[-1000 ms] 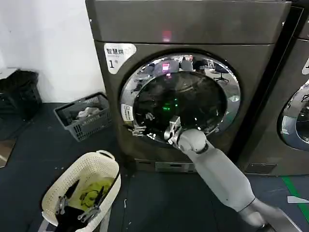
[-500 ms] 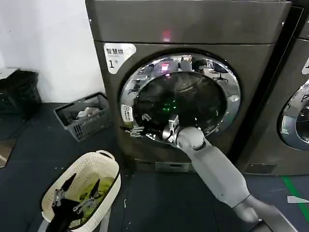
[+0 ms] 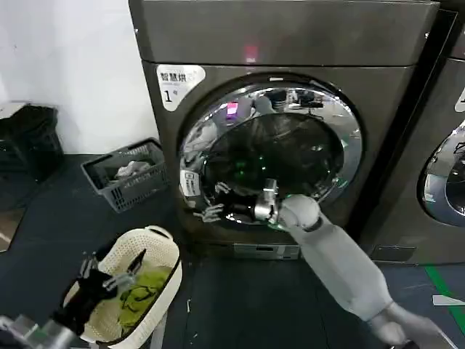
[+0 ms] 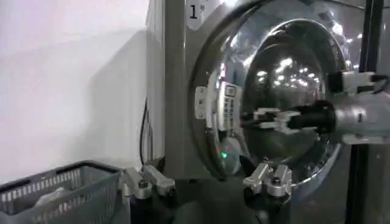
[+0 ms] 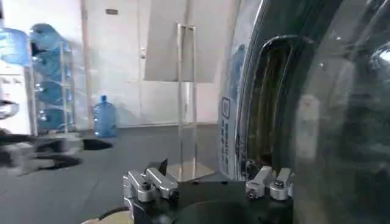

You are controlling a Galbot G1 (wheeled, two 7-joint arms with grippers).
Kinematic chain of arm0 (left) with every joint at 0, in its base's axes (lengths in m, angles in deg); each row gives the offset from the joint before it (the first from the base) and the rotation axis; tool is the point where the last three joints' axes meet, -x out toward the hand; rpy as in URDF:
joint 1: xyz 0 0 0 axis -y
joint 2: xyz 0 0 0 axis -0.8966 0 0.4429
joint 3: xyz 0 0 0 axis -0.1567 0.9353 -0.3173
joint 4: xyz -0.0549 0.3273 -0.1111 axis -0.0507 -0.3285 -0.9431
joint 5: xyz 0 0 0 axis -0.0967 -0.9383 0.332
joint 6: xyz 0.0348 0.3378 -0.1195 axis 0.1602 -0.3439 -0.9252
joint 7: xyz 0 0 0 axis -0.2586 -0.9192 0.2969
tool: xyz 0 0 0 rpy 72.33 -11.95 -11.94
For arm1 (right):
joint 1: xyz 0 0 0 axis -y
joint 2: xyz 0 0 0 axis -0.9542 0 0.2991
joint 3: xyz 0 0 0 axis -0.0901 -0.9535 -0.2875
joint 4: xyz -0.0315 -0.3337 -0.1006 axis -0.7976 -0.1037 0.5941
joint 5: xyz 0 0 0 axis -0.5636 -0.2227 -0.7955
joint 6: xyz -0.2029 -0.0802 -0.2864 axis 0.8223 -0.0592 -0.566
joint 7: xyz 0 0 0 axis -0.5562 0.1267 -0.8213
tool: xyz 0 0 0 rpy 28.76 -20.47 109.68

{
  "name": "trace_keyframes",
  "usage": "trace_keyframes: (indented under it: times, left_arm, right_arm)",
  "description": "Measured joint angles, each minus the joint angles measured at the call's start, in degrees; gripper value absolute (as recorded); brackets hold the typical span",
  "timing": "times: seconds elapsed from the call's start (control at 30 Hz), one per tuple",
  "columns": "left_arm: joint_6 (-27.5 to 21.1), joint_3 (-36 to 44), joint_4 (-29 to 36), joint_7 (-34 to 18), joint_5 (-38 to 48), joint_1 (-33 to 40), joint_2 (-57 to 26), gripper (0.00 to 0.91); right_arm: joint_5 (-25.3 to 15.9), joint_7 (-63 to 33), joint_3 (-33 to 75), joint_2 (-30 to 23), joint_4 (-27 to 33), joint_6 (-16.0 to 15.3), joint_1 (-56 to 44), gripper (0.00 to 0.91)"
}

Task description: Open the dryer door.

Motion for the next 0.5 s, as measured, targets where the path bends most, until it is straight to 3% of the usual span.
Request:
trace_keyframes:
  times: [0.23,0.5]
  left_arm:
    - [-3.1,2.2,-3.5,-0.2,7.4,3.5,-6.7,0.907]
    - [-2.5,6.2,-7.6,2.0,13.1,10.0,-12.9,0.907]
  right_arm:
    - [-0.2,7.0,1.8,2.6,-3.4,0.0,-2.9,0.907]
    - [0.4,16.6,5.9,6.1,-7.4,0.7,-7.5,0.907]
